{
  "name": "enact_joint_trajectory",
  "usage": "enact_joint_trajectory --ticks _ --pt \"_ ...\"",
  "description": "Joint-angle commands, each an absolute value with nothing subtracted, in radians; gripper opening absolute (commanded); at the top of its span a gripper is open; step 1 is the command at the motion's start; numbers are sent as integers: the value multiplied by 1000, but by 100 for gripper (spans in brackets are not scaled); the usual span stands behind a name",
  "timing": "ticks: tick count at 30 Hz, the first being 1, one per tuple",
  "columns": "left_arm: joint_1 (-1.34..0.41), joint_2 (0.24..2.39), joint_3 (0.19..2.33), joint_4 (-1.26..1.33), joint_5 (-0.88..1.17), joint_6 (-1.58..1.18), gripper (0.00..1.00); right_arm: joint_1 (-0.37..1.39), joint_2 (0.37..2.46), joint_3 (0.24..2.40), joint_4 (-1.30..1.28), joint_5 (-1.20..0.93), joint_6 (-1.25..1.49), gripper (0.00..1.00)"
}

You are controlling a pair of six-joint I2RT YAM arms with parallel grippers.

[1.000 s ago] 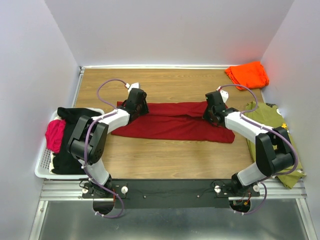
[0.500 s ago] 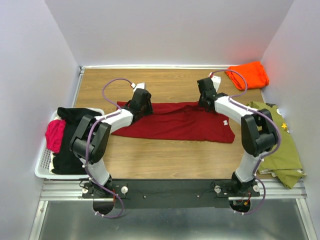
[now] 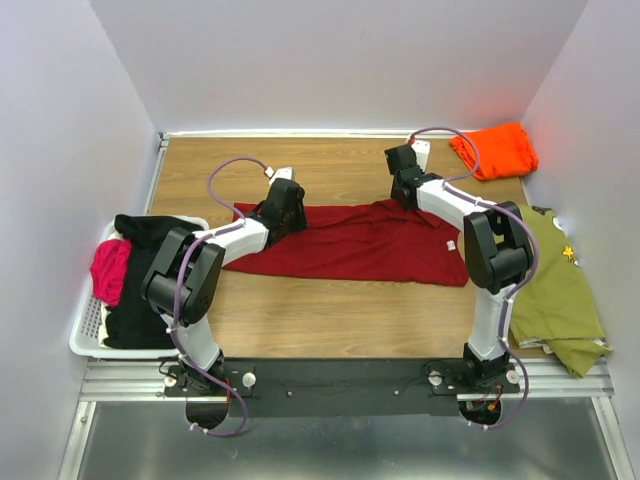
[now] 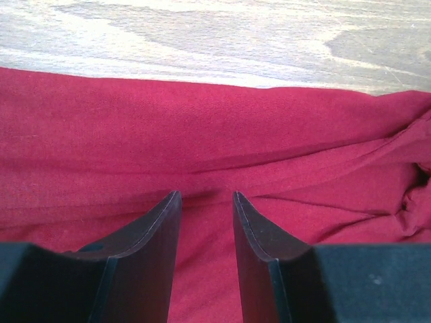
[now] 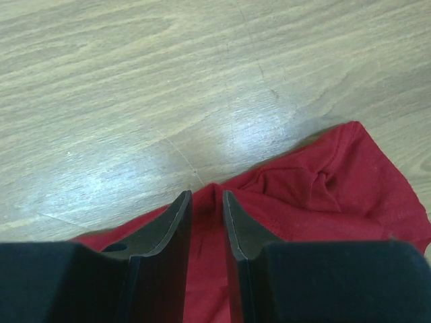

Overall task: Fold and stack the t-shirts
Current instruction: Fold the other side of the tshirt into a rectangle

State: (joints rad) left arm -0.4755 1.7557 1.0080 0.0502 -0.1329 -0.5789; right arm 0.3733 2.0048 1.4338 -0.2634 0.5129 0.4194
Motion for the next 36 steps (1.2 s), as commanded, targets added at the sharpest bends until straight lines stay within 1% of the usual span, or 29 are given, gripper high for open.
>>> enact_joint_trajectory --ticks 1,13,20,28,36 --pt "-482 1779 1035 61 -123 -561 45 379 1977 1442 -265 540 391 33" --pt "-485 1784 1032 66 -126 -565 45 379 1833 1319 -259 439 428 32" --pt "-486 1790 1031 66 -127 -566 44 377 1862 1290 -255 368 456 32" --pt "-486 1787 1028 63 -140 -558 44 377 1937 1313 -216 357 471 30" --pt "-486 1796 1038 57 -149 -551 44 379 1959 1318 -216 354 488 30"
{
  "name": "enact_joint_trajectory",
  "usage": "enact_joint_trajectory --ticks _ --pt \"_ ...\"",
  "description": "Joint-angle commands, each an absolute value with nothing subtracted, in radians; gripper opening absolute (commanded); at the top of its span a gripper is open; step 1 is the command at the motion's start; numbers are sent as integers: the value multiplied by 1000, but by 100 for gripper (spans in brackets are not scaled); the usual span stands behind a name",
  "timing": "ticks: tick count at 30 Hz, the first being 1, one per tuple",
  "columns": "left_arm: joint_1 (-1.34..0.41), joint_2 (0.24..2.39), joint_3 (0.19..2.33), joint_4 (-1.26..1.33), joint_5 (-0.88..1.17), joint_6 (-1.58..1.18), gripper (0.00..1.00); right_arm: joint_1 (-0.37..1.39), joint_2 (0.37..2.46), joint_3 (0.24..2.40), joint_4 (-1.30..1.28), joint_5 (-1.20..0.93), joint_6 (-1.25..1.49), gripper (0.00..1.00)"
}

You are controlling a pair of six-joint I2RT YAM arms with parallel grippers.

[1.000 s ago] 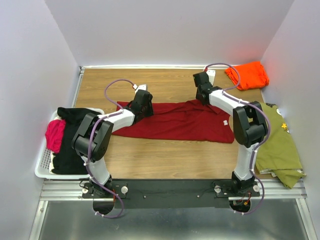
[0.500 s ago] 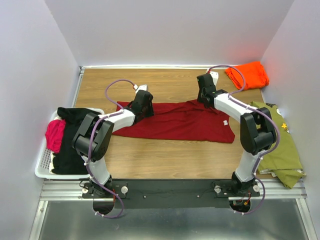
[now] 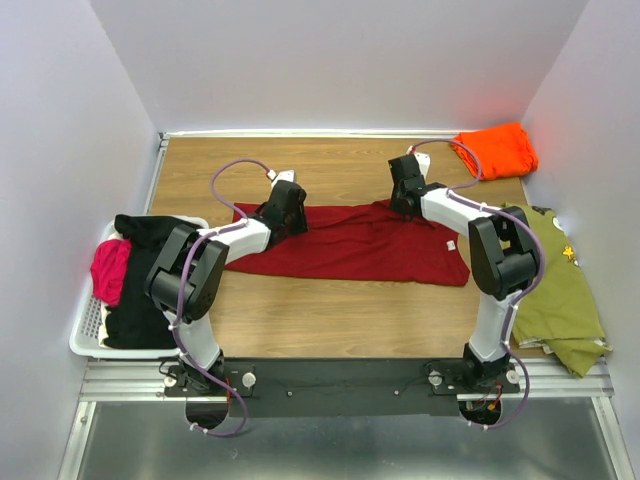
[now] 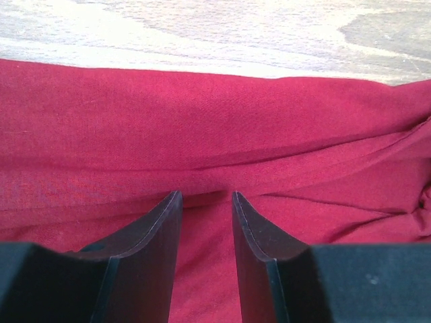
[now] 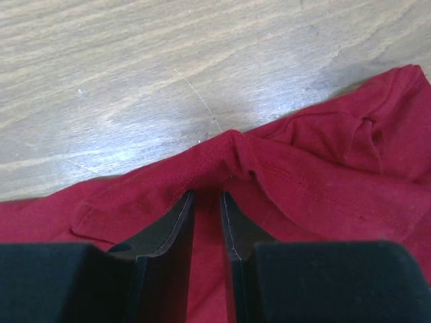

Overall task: Fold and stack the t-shirts
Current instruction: Fold the other side of the tshirt into a rectangle

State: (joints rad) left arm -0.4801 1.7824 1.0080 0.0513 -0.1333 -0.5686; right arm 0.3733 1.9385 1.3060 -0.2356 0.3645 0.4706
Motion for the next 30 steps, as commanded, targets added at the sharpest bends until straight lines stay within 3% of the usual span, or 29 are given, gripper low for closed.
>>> enact_joint_trajectory --ticks 1,16,19,23,30 --pt "-486 1798 1039 57 -147 -551 44 379 1963 1322 -216 354 488 30" --pt "-486 1801 1043 49 -156 -546 44 379 2022 1358 -216 336 491 27" --pt "-486 1802 1043 49 -158 -546 44 379 2032 1368 -216 334 491 22" --pt "-486 1801 1042 46 -161 -546 44 379 2034 1376 -216 342 492 1" --pt "-486 1802 1040 46 -160 -548 43 379 1959 1356 -216 367 489 1"
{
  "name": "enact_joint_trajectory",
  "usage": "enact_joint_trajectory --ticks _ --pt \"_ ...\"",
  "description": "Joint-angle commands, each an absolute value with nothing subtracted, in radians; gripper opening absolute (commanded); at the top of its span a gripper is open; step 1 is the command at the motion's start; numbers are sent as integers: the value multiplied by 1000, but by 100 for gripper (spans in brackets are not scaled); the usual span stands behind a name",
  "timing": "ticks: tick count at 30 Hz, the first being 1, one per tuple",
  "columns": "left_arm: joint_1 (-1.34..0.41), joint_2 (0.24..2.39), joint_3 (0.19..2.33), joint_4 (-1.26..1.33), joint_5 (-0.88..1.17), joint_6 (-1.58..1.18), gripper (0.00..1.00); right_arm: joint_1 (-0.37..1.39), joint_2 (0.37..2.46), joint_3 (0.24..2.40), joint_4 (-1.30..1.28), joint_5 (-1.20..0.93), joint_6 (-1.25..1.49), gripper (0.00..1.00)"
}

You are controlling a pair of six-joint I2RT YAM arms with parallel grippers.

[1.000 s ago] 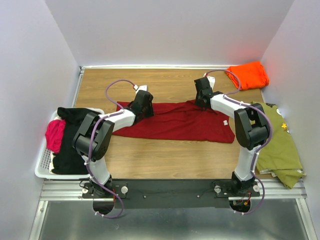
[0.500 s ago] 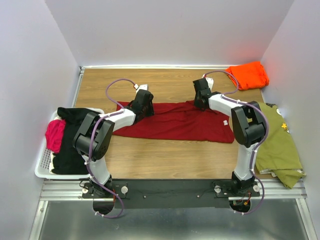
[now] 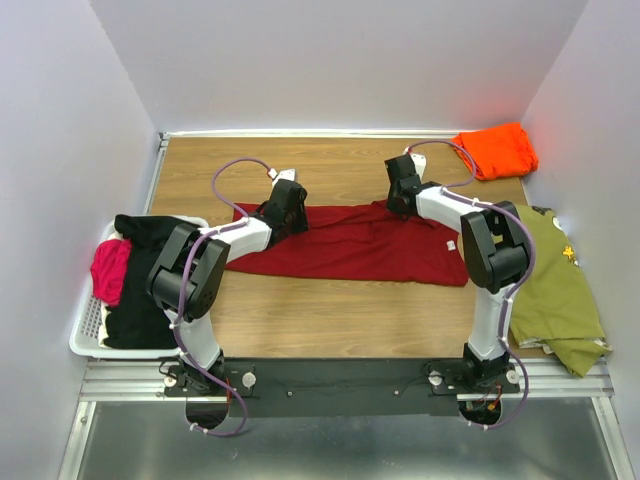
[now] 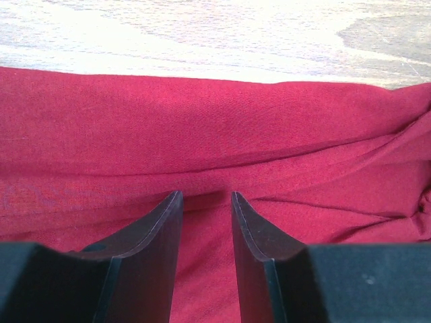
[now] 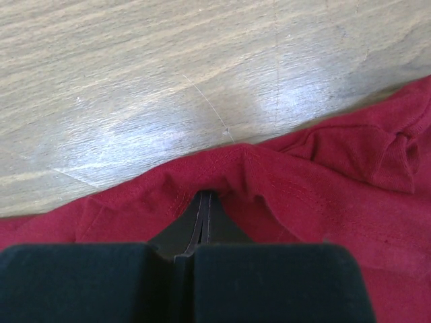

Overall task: Fold and stack the t-shirts
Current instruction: Fold the other side of the tshirt into a rectangle

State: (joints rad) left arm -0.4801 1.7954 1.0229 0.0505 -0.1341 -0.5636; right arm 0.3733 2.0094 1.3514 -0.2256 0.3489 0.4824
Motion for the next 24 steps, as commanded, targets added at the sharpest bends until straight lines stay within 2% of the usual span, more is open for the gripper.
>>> enact_joint_trajectory --ticks 1,15,24 --pt "-486 1802 1040 46 -158 -549 43 379 1945 1350 -218 367 492 1" --pt "-486 1807 1045 48 -156 -554 43 379 1703 1175 -218 308 528 1" --pt "-488 1809 1051 49 -156 -555 43 397 1520 959 -229 241 610 1"
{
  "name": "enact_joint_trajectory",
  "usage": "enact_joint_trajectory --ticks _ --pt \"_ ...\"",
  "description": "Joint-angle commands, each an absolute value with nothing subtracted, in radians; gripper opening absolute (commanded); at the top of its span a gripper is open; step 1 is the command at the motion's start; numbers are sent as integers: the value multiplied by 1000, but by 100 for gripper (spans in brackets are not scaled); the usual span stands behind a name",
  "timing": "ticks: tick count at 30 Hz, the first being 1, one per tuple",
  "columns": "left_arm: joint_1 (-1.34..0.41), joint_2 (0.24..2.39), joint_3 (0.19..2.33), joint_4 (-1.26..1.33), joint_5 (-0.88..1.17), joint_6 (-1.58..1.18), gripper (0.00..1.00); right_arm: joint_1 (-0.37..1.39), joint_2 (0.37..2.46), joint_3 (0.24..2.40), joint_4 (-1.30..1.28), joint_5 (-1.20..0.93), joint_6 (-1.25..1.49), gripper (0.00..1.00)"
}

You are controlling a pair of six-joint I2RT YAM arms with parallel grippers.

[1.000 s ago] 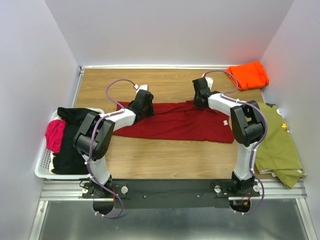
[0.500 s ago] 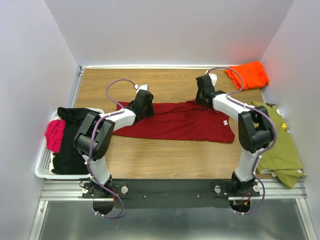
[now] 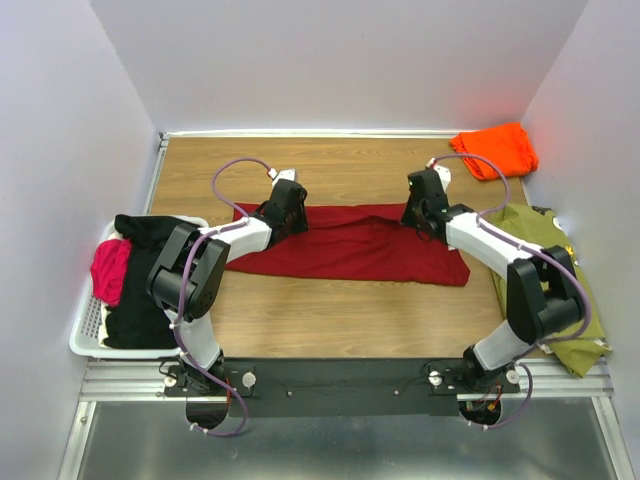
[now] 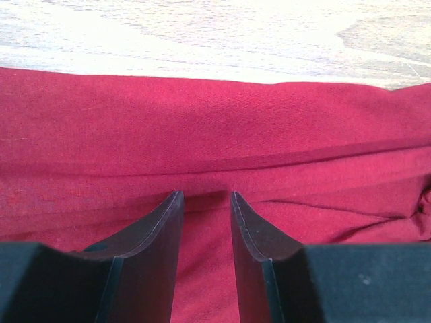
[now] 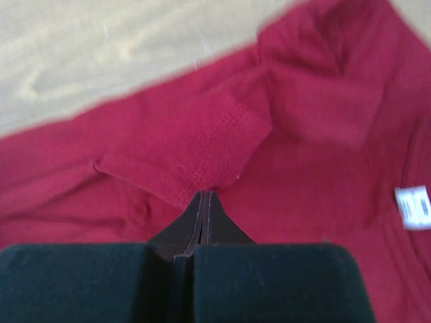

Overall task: Fold and stack the t-shirts
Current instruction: Fold the other side of the tshirt into a rectangle

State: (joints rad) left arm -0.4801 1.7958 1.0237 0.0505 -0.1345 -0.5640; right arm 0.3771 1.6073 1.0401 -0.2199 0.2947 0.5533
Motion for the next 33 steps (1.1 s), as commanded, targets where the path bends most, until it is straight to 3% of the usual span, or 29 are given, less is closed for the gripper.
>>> enact_joint_trajectory --ticks 1,20,24,26,33 --pt "-488 1809 1052 49 -156 -555 43 403 1491 944 -229 224 624 1" --pt "-488 1815 1063 49 -161 -555 42 543 1436 750 -255 222 755 1" --pt "-488 1815 1065 49 -158 -554 42 551 1390 767 -291 287 762 15" --pt "-489 1816 1066 49 -158 -552 42 551 1338 772 -314 342 761 33" --pt "-489 1819 1068 51 -153 -552 42 549 1250 785 -393 624 761 47"
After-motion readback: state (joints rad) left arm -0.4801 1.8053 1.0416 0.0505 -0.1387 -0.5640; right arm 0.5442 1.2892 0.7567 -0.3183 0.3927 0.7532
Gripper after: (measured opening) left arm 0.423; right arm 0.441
